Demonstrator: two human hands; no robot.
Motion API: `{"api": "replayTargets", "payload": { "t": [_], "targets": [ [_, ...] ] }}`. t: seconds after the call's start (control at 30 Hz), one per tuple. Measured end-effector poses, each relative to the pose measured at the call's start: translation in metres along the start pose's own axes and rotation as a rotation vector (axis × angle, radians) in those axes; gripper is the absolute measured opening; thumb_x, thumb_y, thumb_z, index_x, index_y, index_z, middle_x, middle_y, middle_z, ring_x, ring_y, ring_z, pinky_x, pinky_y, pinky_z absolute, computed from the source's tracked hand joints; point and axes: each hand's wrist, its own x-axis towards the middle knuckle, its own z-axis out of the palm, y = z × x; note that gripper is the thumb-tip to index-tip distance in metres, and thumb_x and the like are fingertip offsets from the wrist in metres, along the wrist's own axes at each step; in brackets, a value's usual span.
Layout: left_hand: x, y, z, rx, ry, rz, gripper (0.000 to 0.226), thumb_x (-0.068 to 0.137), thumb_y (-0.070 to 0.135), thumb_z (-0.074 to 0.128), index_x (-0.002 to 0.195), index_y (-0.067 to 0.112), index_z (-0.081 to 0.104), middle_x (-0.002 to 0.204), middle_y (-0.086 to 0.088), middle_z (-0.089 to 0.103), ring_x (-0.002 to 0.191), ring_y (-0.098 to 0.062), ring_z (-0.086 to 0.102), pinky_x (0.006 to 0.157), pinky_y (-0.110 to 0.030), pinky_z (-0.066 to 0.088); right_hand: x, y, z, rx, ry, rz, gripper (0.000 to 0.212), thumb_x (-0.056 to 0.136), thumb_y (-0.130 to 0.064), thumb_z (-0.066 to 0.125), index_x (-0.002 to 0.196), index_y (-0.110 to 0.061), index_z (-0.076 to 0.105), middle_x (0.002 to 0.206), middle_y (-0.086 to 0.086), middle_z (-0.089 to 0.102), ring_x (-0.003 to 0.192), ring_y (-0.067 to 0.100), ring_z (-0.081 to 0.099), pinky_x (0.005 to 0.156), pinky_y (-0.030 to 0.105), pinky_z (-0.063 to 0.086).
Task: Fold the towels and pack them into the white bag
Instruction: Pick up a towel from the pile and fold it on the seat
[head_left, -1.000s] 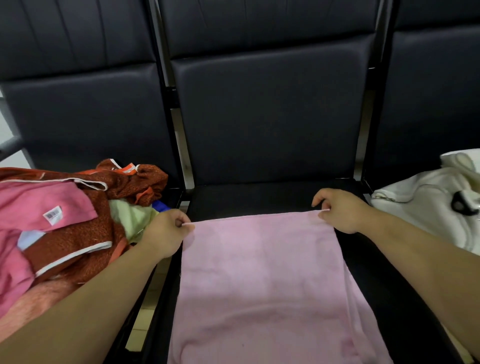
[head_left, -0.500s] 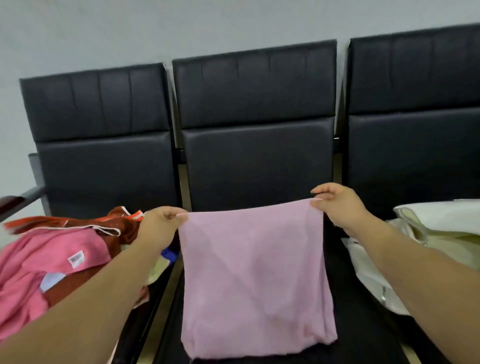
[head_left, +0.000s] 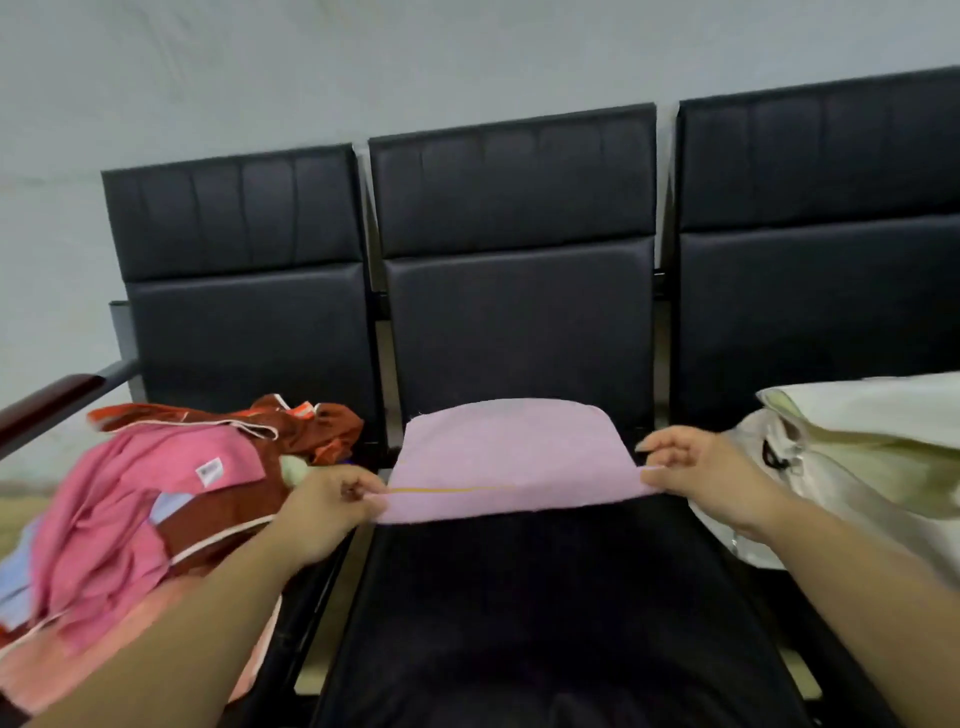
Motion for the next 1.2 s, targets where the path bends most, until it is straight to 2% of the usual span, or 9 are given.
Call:
{"api": "replayTargets", "payload": {
  "t": [0.1,0.23,0.33,0.43,0.6,0.7,0.9,1.03,1.2],
  "targets": [
    [-0.027,-0.042,0.029,0.137,-0.232,-0.068,0.035,0.08,0.003,0.08,0.076,0.037,0.078,0.075,0.012,0.073,0.065,0.004,0.06,0.067,-0.017,0.047,-0.025,0.054,0.026,-0.168,-0.162,0.144,0.028,0.081,-0.006,0.08,0.101,-0.023,0.072,0.084,0.002,0.074,0.076,0.012,0.07,0.081,0.031,0.054],
    [-0.036,-0.057,0.035,0.265,-0.51,-0.099,0.029,0.076,0.003,0.08,0.087,0.03,0.078,0.089,-0.007,0.075,0.075,-0.007,0.063,0.073,-0.025,0.052,-0.041,0.086,0.046,-0.316,-0.352,0.244,0.03,0.079,-0.001,0.081,0.102,-0.018,0.071,0.086,0.001,0.071,0.069,0.004,0.064,0.068,0.016,0.05],
    [-0.038,-0.06,0.036,0.269,-0.57,-0.129,0.031,0.074,0.001,0.081,0.086,0.029,0.077,0.084,0.001,0.075,0.073,-0.005,0.064,0.07,-0.022,0.052,-0.039,0.085,0.047,-0.256,-0.411,0.313,0.031,0.08,0.001,0.079,0.105,-0.014,0.069,0.088,0.005,0.068,0.073,0.012,0.063,0.066,0.022,0.053],
    [-0.034,-0.061,0.04,0.237,-0.542,-0.166,0.023,0.078,0.003,0.08,0.092,0.021,0.078,0.084,0.003,0.073,0.074,-0.004,0.064,0.072,-0.017,0.05,-0.035,0.088,0.047,-0.261,-0.445,0.336,0.029,0.081,0.0,0.079,0.104,-0.015,0.069,0.09,0.007,0.067,0.075,0.015,0.063,0.071,0.027,0.055],
    [-0.023,-0.064,0.042,0.076,-0.407,-0.256,0.026,0.082,0.0,0.077,0.091,0.025,0.077,0.08,0.009,0.072,0.079,-0.003,0.064,0.076,-0.017,0.048,-0.02,0.088,0.047,-0.193,-0.327,0.312,0.025,0.084,0.001,0.076,0.103,-0.014,0.071,0.09,0.008,0.067,0.081,0.016,0.065,0.075,0.03,0.058],
    [-0.01,-0.061,0.045,0.022,-0.294,-0.244,0.027,0.085,0.002,0.075,0.094,0.027,0.076,0.087,0.002,0.069,0.082,-0.006,0.064,0.078,-0.02,0.047,-0.005,0.088,0.048,-0.198,-0.245,0.268,0.025,0.084,-0.001,0.076,0.102,-0.018,0.07,0.089,0.007,0.069,0.083,0.018,0.067,0.08,0.034,0.058],
    [0.017,-0.063,0.062,-0.001,-0.085,-0.254,0.023,0.088,0.005,0.072,0.098,0.026,0.07,0.096,-0.004,0.068,0.086,-0.011,0.061,0.076,-0.02,0.046,0.028,0.092,0.056,-0.267,-0.08,0.202,0.024,0.085,-0.007,0.076,0.099,-0.025,0.069,0.092,0.001,0.07,0.086,0.019,0.068,0.074,0.03,0.054],
    [0.032,-0.069,0.073,0.08,-0.069,-0.271,0.024,0.087,0.007,0.073,0.095,0.029,0.067,0.096,-0.001,0.065,0.09,-0.011,0.061,0.074,-0.018,0.044,0.045,0.1,0.061,-0.378,-0.066,0.188,0.024,0.085,-0.01,0.076,0.098,-0.029,0.066,0.095,-0.003,0.068,0.087,0.013,0.065,0.068,0.02,0.045],
    [0.05,-0.075,0.076,0.164,-0.163,-0.282,0.027,0.082,0.006,0.076,0.091,0.03,0.066,0.087,0.003,0.061,0.079,-0.013,0.059,0.068,-0.019,0.041,0.068,0.1,0.06,-0.471,-0.15,0.237,0.022,0.081,-0.009,0.078,0.095,-0.022,0.067,0.093,-0.003,0.069,0.086,0.012,0.065,0.068,0.021,0.046]
  ]
}}
